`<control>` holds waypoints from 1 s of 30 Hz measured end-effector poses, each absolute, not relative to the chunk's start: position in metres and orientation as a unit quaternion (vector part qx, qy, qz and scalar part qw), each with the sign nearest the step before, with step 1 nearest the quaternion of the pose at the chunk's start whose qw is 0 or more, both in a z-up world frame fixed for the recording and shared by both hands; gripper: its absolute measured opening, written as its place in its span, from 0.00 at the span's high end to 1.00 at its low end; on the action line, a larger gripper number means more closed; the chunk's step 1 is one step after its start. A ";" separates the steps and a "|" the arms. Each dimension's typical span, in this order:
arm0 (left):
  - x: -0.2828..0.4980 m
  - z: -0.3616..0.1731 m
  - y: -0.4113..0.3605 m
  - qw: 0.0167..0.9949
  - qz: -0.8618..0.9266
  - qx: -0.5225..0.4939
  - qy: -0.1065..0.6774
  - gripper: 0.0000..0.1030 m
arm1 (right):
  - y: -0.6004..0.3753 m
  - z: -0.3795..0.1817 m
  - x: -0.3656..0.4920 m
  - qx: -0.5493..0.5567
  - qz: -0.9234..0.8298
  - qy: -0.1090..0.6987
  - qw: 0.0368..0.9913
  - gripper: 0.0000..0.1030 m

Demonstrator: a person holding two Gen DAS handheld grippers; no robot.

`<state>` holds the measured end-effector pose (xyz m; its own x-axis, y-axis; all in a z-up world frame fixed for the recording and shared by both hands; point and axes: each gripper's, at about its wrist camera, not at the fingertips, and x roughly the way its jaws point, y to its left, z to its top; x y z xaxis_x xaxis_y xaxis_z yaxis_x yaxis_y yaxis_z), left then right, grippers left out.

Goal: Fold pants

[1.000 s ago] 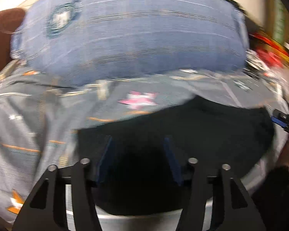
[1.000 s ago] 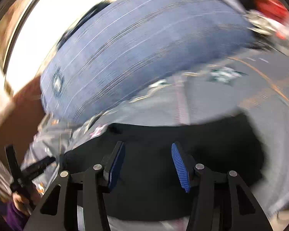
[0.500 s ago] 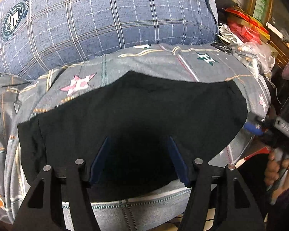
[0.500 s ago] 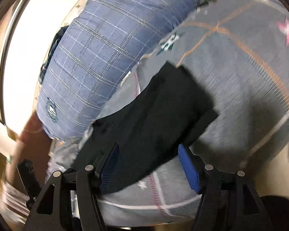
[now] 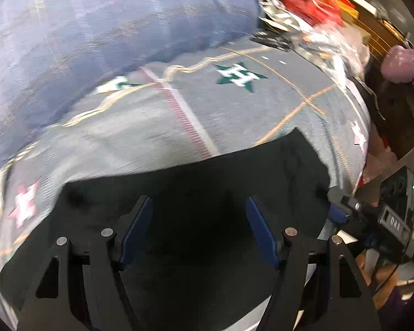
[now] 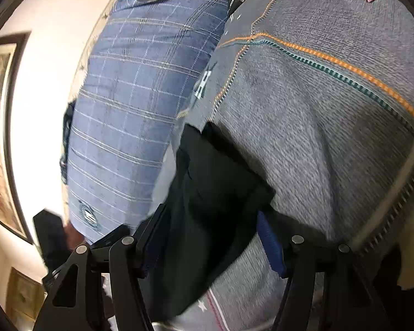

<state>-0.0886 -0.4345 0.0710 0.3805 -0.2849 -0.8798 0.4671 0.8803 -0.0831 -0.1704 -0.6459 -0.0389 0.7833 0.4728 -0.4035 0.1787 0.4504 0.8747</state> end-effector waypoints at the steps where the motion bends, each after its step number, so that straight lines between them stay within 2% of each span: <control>1: -0.083 0.068 -0.446 0.819 -0.238 0.089 0.514 0.32 | -0.648 -0.041 -0.168 0.528 0.098 0.309 0.785 0.37; 2: -0.079 0.065 -0.456 0.811 -0.250 0.090 0.521 0.32 | -0.652 -0.043 -0.167 0.536 0.101 0.305 0.780 0.40; 4: -0.073 0.062 -0.473 0.801 -0.268 0.097 0.526 0.32 | -0.655 -0.045 -0.166 0.542 0.100 0.303 0.778 0.53; 5: -0.070 0.061 -0.480 0.797 -0.273 0.102 0.529 0.32 | -0.656 -0.047 -0.164 0.543 0.098 0.307 0.775 0.63; 6: -0.068 0.060 -0.485 0.794 -0.276 0.103 0.531 0.32 | -0.657 -0.050 -0.162 0.547 0.099 0.310 0.771 0.67; 9: -0.062 0.057 -0.494 0.785 -0.284 0.100 0.541 0.32 | -0.660 -0.054 -0.160 0.548 0.107 0.311 0.769 0.68; 14: -0.053 0.061 -0.506 0.786 -0.284 0.092 0.542 0.32 | -0.667 -0.051 -0.169 0.540 0.097 0.312 0.776 0.64; 19: -0.045 0.062 -0.526 0.770 -0.309 0.117 0.545 0.32 | -0.659 -0.044 -0.192 0.521 0.080 0.297 0.797 0.43; 25: -0.029 0.040 -0.548 0.734 -0.337 0.075 0.585 0.32 | -0.645 -0.031 -0.180 0.452 0.078 0.297 0.838 0.40; 26: -0.030 0.037 -0.551 0.731 -0.338 0.080 0.587 0.32 | -0.643 -0.028 -0.177 0.442 0.080 0.299 0.842 0.42; 27: -0.031 0.035 -0.554 0.732 -0.340 0.088 0.584 0.32 | -0.642 -0.026 -0.175 0.429 0.080 0.303 0.847 0.58; 29: -0.035 0.033 -0.559 0.736 -0.344 0.102 0.574 0.34 | -0.644 -0.030 -0.171 0.424 0.075 0.319 0.845 0.80; 30: -0.037 0.034 -0.558 0.740 -0.345 0.107 0.567 0.38 | -0.647 -0.033 -0.172 0.436 0.078 0.319 0.838 0.82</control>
<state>-0.0375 -0.5584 0.0341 0.1195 -0.3897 -0.9132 0.6322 0.7390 -0.2327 -0.1725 -0.6468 -0.0330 0.7838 0.4084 -0.4678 0.1484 0.6083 0.7797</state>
